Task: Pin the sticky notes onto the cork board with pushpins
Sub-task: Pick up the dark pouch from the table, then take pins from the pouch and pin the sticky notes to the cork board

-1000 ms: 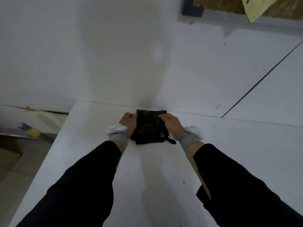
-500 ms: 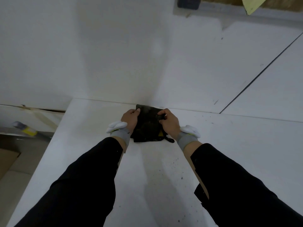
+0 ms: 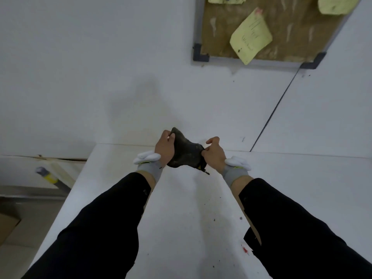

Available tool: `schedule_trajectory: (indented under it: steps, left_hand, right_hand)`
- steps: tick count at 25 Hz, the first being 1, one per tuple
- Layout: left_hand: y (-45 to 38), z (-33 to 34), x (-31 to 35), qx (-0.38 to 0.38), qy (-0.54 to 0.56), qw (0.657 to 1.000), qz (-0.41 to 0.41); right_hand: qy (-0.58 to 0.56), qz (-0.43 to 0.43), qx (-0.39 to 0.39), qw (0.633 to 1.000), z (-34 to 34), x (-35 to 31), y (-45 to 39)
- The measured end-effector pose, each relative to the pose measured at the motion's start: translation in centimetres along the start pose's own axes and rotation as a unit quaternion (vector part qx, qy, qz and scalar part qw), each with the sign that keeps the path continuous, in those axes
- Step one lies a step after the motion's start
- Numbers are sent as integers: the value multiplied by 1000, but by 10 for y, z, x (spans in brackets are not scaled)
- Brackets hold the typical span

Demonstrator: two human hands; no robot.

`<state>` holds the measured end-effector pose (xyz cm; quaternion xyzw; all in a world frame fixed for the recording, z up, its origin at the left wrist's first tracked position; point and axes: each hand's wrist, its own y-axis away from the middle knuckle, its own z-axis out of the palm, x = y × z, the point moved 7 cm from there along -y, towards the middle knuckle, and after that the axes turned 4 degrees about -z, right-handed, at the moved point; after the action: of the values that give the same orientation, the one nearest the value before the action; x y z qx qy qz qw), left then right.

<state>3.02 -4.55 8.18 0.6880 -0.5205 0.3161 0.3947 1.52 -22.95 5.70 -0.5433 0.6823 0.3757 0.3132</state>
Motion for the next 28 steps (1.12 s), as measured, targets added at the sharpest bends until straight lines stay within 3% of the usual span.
schedule_trajectory:
  steps: [4, 11, 18, 26, 28]
  left_hand:
    - [24, 0, 40, -24, -40, 997, 62]
    - [75, -3, 118, -50, 8, 990, 130]
    - [101, -1, 196, -25, 85, 983, 159]
    - [107, 11, 273, -19, 130, 975, 182]
    - [102, 12, 285, -9, 155, 971, 180]
  right_hand:
    - [43, -65, 68, 995, -32, -23, 24]
    - [49, -284, 108, 951, -78, -98, 88]
    - [32, -279, 173, 944, -132, -110, 98]
    - [79, -365, 274, 886, -207, -158, 98]
    - [86, -356, 280, 888, -222, -168, 92]
